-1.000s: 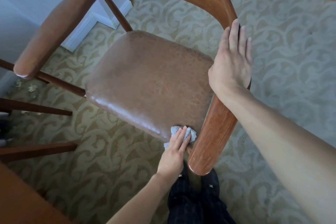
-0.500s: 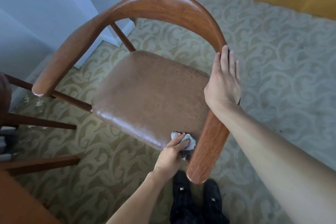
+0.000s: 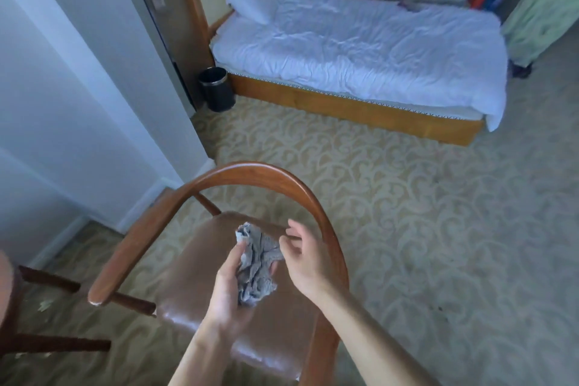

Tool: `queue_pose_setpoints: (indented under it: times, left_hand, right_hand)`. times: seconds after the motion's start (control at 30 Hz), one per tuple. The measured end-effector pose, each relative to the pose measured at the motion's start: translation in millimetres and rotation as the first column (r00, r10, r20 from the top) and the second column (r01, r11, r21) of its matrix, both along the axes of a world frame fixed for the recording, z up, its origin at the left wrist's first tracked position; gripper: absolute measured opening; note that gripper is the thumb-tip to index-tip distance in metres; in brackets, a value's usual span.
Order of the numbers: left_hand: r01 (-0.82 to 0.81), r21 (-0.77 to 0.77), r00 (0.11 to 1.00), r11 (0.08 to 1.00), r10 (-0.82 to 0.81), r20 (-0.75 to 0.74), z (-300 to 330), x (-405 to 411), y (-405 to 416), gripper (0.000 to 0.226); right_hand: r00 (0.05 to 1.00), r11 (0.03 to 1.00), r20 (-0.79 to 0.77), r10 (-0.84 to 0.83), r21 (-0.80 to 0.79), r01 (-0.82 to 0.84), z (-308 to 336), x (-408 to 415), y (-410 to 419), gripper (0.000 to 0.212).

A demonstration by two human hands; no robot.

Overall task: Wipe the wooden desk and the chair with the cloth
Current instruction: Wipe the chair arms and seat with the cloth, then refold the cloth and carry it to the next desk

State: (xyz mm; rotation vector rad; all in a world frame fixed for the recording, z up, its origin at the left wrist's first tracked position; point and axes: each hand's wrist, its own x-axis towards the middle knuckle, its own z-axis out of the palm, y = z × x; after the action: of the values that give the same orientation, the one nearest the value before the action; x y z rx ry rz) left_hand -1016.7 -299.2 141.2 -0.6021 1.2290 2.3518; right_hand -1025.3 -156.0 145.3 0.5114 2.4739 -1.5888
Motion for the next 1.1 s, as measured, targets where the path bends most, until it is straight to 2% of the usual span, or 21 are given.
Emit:
queue_pose_setpoints:
  times: [0.07,0.1,0.17,0.27,0.37,0.43,0.47,0.5,0.53,0.57,0.63,0.67,0.7,0.73,0.77,0.8,0.83,0.9,1.0,1.03,1.1]
  left_hand:
    - [0.0,0.001,0.996,1.0,0.0,-0.089,44.0,-7.0,2.4,0.047]
    - [-0.008,-0.013,0.993,1.0,0.006,-0.116,66.7,-9.5,5.0,0.047]
    - [-0.047,-0.062,0.988,0.997,0.037,-0.153,105.1,-16.0,6.7,0.04]
    - [-0.043,-0.156,0.971,0.987,0.005,-0.237,165.4,-17.6,10.4,0.033]
    - [-0.049,-0.302,0.948,0.952,-0.051,-0.315,215.7,-15.3,11.4,0.031]
    - [-0.018,-0.319,0.917,0.948,-0.112,-0.383,244.0,-13.7,14.8,0.032]
    - [0.011,-0.333,0.919,0.943,-0.141,-0.369,274.1,-4.4,27.2,0.031]
    - [0.013,-0.337,0.878,0.941,-0.172,-0.446,266.8,-15.5,29.4,0.025]
    - [0.024,-0.325,0.867,0.945,-0.182,-0.464,270.9,-21.3,41.6,0.019]
    - [0.041,-0.379,0.846,0.924,-0.234,-0.479,272.8,-21.2,50.5,0.021]
    - [0.117,-0.473,0.79,0.873,-0.37,-0.489,262.7,-25.5,75.3,0.049]
    - [0.15,-0.484,0.762,0.862,-0.413,-0.499,260.5,-24.4,88.4,0.043]
    - [0.155,-0.505,0.729,0.849,-0.443,-0.522,280.9,-19.9,96.6,0.027]
    - [0.192,-0.552,0.641,0.811,-0.53,-0.555,301.4,-18.8,113.0,0.016]
    - [0.173,-0.527,0.646,0.832,-0.5,-0.577,327.5,-7.4,141.3,0.009]
    - [0.196,-0.506,0.72,0.84,-0.473,-0.507,345.8,-1.1,160.3,0.006]
    - [0.214,-0.518,0.72,0.828,-0.492,-0.489,355.8,0.0,187.3,0.01]
    - [0.315,-0.492,0.682,0.812,-0.554,-0.478,376.4,23.8,240.1,0.006]
    - [0.505,-0.328,0.654,0.798,-0.602,-0.458,394.6,51.5,316.0,0.019]
    - [0.542,-0.269,0.663,0.796,-0.602,-0.444,404.5,68.3,340.7,0.02]
    - [0.643,-0.195,0.627,0.741,-0.655,-0.421,417.6,97.9,387.8,0.019]
  right_hand:
    - [0.999,1.0,-0.046,0.005,-0.019,-0.006,40.5,-3.4,-8.3,0.074]
    - [0.997,1.0,-0.072,0.013,-0.004,-0.013,63.1,-5.4,-10.1,0.077]
    - [0.992,1.0,-0.128,0.008,-0.005,-0.009,105.1,-10.5,-12.5,0.059]
    - [0.974,0.976,-0.209,-0.09,-0.215,0.044,159.8,-15.1,-10.0,0.012]
    - [0.963,0.925,-0.198,-0.183,-0.367,0.1,209.0,-7.1,-0.2,0.017]
    - [0.953,0.901,-0.195,-0.232,-0.412,0.135,239.7,3.6,13.3,0.025]
    - [0.947,0.895,-0.194,-0.258,-0.418,0.158,253.2,10.2,21.6,0.023]
    - [0.938,0.894,-0.205,-0.281,-0.412,0.178,266.1,17.2,31.7,0.018]
    - [0.927,0.898,-0.228,-0.299,-0.395,0.192,278.1,24.9,43.3,0.014]
    - [0.913,0.899,-0.255,-0.318,-0.387,0.205,285.3,31.9,56.5,0.013]
    - [0.879,0.877,-0.273,-0.391,-0.4,0.266,303.2,44.8,88.3,0.014]
    - [0.859,0.854,-0.265,-0.439,-0.419,0.307,313.4,50.4,103.0,0.016]
    - [0.826,0.817,-0.256,-0.502,-0.455,0.355,323.0,56.1,115.8,0.02]
    - [0.787,0.77,-0.243,-0.567,-0.495,0.403,331.7,61.6,129.0,0.028]
    - [0.739,0.718,-0.238,-0.631,-0.539,0.44,338.7,71.2,148.5,0.039]
    - [0.702,0.677,-0.233,-0.673,-0.576,0.458,343.5,76.5,162.3,0.048]
    - [0.668,0.633,-0.222,-0.711,-0.616,0.469,347.3,83.5,176.9,0.052]
    - [0.603,0.578,-0.236,-0.762,-0.666,0.47,356.0,109.7,221.8,0.052]
    - [0.55,0.513,-0.207,-0.809,-0.705,0.49,374.2,153.8,284.3,0.072]
    - [0.54,0.509,-0.213,-0.814,-0.709,0.488,380.1,170.6,303.7,0.072]
    - [0.492,0.51,-0.251,-0.834,-0.691,0.512,392.9,204.1,341.9,0.061]
